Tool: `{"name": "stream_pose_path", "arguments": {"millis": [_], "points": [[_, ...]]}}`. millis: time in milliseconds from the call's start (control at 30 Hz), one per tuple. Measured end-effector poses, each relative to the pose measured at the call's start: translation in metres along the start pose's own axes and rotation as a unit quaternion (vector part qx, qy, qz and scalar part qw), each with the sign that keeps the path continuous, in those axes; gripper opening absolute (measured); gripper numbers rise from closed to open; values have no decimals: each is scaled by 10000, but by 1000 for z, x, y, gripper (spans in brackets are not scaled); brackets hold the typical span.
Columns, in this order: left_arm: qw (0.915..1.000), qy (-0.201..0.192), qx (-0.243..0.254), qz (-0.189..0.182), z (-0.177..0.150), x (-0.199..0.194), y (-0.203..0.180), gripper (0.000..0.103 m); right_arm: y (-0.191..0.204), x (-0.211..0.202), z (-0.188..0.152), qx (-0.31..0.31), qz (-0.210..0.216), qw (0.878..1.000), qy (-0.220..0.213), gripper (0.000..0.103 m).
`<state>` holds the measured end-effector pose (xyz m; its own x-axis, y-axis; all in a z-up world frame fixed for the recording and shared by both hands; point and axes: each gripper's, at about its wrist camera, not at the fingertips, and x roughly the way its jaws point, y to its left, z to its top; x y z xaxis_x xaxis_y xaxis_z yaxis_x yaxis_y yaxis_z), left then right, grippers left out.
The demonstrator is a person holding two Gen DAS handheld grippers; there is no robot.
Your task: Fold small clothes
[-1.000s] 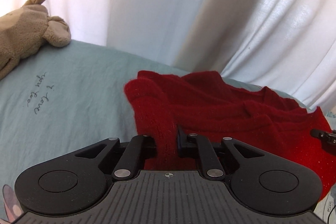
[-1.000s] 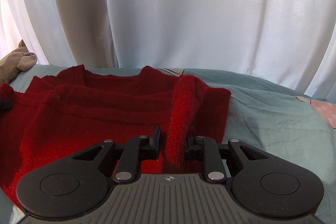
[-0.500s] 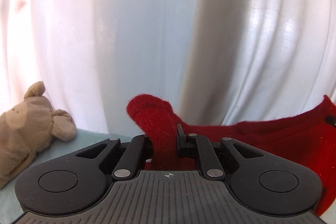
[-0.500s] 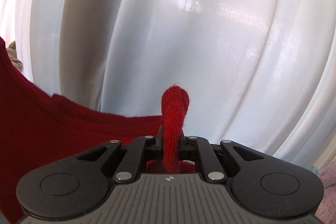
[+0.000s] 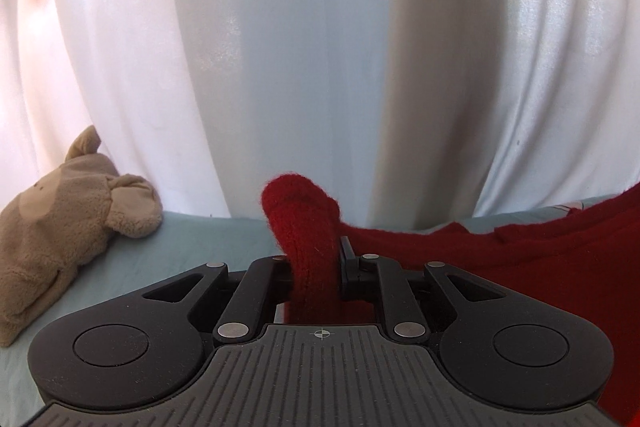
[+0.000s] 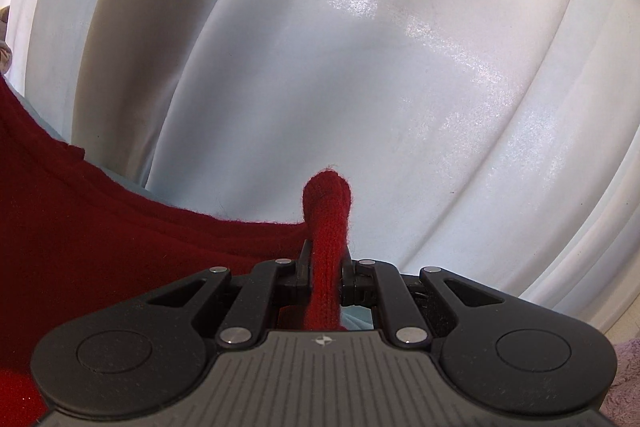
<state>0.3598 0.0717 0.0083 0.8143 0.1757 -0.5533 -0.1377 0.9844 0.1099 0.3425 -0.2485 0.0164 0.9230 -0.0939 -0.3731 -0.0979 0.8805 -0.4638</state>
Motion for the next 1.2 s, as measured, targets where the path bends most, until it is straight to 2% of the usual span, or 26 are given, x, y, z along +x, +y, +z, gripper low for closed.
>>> {"name": "stream_pose_path", "arguments": {"millis": [33,67,100,133,167,200,333,500,600,700,767,867,967,1067,1200], "points": [[9999,-39,-50,114,0,0,1,36,-1,2,-1,29,-47,10000,4,10],[9995,-65,-95,294,-1,-1,3,61,-1,3,0,52,-152,9999,6,18],[9991,-104,-141,391,-2,-1,8,70,1,4,0,63,-329,9994,24,34],[9991,-111,-184,363,-4,-4,13,80,1,3,-1,87,-451,9989,59,41],[9993,-75,-245,264,-7,-9,17,81,-5,-1,-4,193,-422,9989,53,50],[9994,-4,-326,137,-12,-14,21,82,-9,-7,-7,310,-318,9990,42,55],[9963,303,-745,-309,-44,-40,38,91,-17,-39,-25,660,145,9975,223,56],[9889,675,-1266,-385,-87,-66,58,93,-15,-83,-58,1046,603,9913,518,59],[9876,889,-1248,-344,-101,-71,58,93,-15,-97,-76,1483,654,9837,774,60],[9891,1023,-1018,-286,-105,-75,49,93,-25,-103,-98,2179,653,9683,1033,60],[9898,998,-967,-305,-104,-77,45,93,-31,-102,-110,2681,663,9532,1231,60],[9881,1074,-1035,-383,-103,-76,42,93,-35,-100,-121,3054,973,9373,1365,60],[9874,1116,-1036,-430,-104,-75,39,90,-32,-96,-120,2924,1014,9402,1421,60],[9873,1116,-1017,-491,-105,-77,36,83,-35,-94,-119,2980,1132,9373,1407,59],[9858,1172,-1033,-618,-104,-76,33,71,-36,-92,-120,2976,1255,9363,1380,40]]}}
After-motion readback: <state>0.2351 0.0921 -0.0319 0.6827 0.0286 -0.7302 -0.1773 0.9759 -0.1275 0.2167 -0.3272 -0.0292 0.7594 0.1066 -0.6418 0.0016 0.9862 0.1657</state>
